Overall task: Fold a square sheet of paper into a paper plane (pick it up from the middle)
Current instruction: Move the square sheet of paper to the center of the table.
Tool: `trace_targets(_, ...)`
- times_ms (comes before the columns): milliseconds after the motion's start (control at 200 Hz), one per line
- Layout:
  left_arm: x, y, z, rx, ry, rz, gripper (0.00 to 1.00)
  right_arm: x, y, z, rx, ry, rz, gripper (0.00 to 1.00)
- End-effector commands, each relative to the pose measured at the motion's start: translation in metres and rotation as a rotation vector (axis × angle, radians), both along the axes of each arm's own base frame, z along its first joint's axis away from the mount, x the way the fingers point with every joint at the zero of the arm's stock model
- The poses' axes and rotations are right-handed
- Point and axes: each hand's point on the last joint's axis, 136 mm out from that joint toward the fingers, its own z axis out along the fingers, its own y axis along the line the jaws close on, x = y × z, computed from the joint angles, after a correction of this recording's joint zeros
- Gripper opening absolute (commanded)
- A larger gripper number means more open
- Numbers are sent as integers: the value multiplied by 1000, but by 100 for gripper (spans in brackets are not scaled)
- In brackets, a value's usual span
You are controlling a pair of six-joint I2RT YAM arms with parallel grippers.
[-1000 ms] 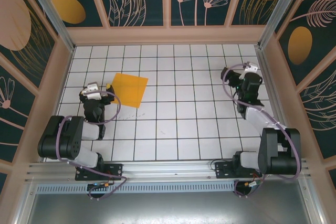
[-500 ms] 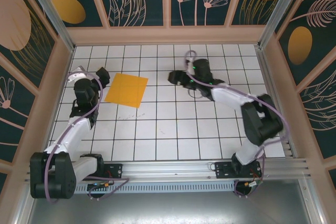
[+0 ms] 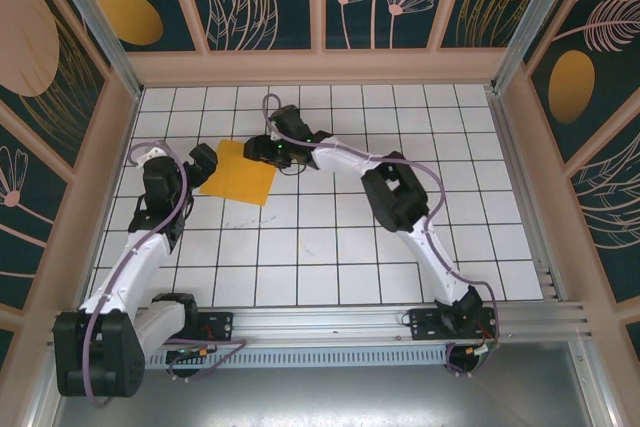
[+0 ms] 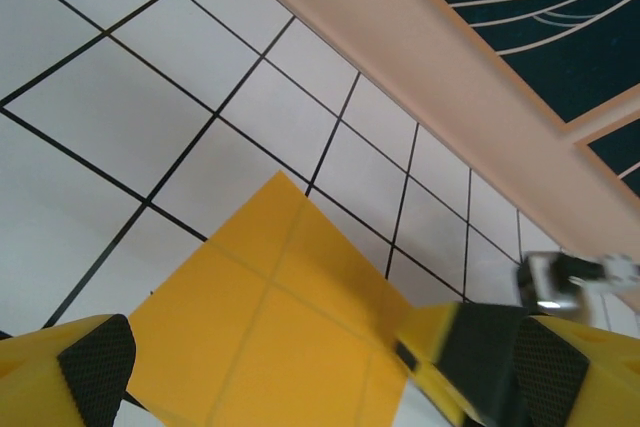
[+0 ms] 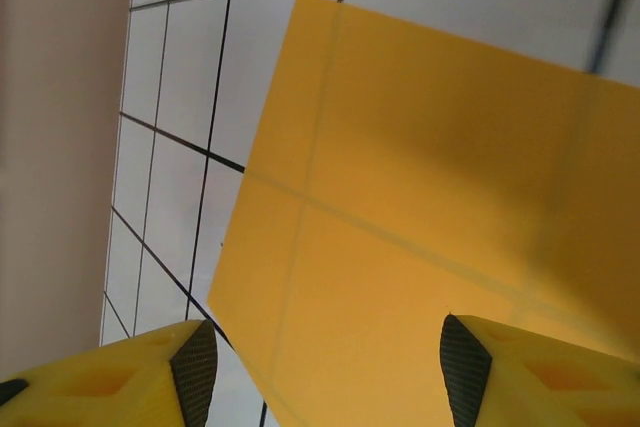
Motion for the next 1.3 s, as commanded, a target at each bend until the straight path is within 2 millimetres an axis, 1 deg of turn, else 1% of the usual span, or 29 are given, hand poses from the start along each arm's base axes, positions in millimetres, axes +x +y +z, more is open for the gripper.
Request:
trace_targets(0, -14, -2, -12, -46, 35, 1, 99, -8, 16, -13, -19, 76, 18, 64)
trace_targets(85, -20, -3, -13, -57, 38, 1, 99, -10, 25, -23, -21, 87, 27, 64)
trace_targets(200, -26, -4, -11, -51, 24, -8, 99, -10, 15, -55, -91, 131, -4, 62)
trace_targets(300, -29, -2, -7, -46, 11, 0, 99, -18, 2, -75, -175, 148, 3, 61)
trace_targets(405, -29, -3, -4, -41, 5, -8, 99, -29, -19, -92, -289, 155, 25, 59)
trace_targets(505, -28, -8, -3, -52, -2, -36, 99, -40, -44, -97, -396, 121, 58, 57)
trace_targets(595, -27, -17, -2, -74, -13, -85, 99, -51, -68, -94, -468, 67, 106, 56)
trace_targets(666, -26, -25, -1, -95, -27, -126, 99, -57, -86, -87, -513, 14, 142, 56)
trace_targets(746, -26, -32, -1, -117, -34, -164, 99, -66, -108, -84, -563, -28, 201, 55)
trace_targets(801, -26, -38, -1, -131, -33, -192, 99, -73, -126, -84, -597, -61, 250, 53)
trace_targets(866, -27, -43, -2, -146, -32, -222, 99, -74, -150, -81, -643, -101, 265, 52)
trace_targets(941, -29, -48, -4, -167, -25, -243, 99, -72, -174, -76, -638, -100, 268, 52)
trace_targets(991, -30, -53, -5, -186, -30, -266, 99, -67, -183, -64, -623, -98, 251, 52)
trace_targets(1056, -31, -57, -6, -207, -33, -285, 99, -63, -180, -40, -568, -129, 234, 52)
trace_targets(1106, -31, -57, -9, -217, -25, -285, 99, -64, -167, -21, -500, -158, 238, 52)
trace_targets(1156, -32, -58, -12, -226, -10, -286, 99, -64, -154, -9, -440, -166, 233, 52)
trace_targets(1211, -33, -60, -15, -231, 3, -299, 99, -62, -142, -3, -418, -152, 201, 53)
trace_targets(1246, -33, -61, -16, -232, 13, -304, 99, -63, -137, -3, -422, -142, 178, 53)
trace_targets(1296, -34, -62, -18, -235, 26, -303, 99, -63, -134, -7, -445, -129, 130, 54)
